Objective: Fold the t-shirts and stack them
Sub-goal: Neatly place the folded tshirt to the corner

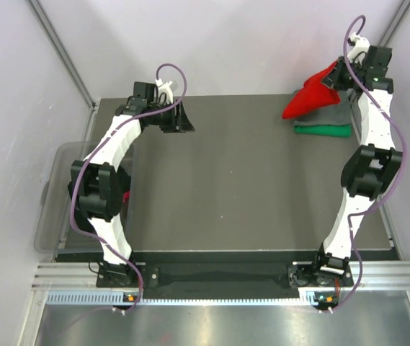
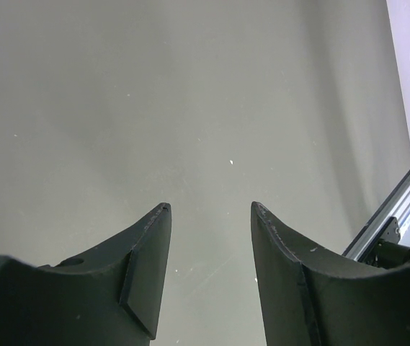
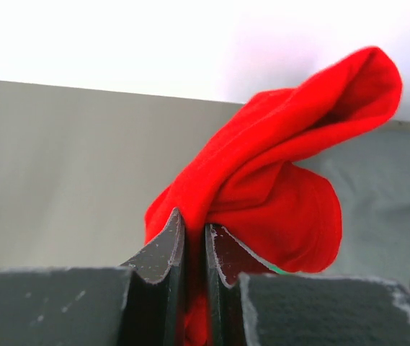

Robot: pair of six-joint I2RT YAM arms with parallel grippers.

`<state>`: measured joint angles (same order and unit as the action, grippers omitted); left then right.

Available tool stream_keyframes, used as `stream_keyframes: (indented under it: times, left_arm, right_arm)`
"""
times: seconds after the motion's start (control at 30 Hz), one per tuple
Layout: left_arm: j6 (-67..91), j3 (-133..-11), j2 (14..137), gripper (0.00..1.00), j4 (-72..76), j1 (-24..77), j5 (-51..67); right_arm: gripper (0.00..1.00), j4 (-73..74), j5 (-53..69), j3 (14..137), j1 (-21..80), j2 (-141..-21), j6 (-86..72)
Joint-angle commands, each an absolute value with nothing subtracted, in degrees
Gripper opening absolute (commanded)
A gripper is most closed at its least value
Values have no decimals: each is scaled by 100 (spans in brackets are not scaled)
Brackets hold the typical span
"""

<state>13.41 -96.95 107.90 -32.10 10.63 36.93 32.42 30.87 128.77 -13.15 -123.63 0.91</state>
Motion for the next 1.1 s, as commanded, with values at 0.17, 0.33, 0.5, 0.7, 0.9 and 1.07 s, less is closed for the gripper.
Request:
stream_keyframes:
  times: [0.17,0.33,0.5,0.7,0.9,1.07]
  left_arm:
    - [1283,-9668,10512,54,-3023,1090,3656]
    - [1231,-9677,10556,53,-3041,1116,3586]
    - [1187,-9668,10591,53,-3067,1186,3533]
    - [1099,-9580,10459,54,-3085,1204,3454]
    - [1099,-9492,10371,54,-3050,1204,3437]
    - [1134,-9431,10336,54,-3032,1204,3498]
  right_arm:
    - [0,3085,3164,13131,-1573,-12787,281]
    - [0,3182,3269,13280,-1661,-12981,624]
    - [0,3024,3700,13280,-1626,-12903,457]
    - [0,2997,3963,13386,-1196,-12674,641]
    - [0,3392,3754,13421,-300,-12393,1247]
    - [0,3261,3324,13535,-132,-12383,1248]
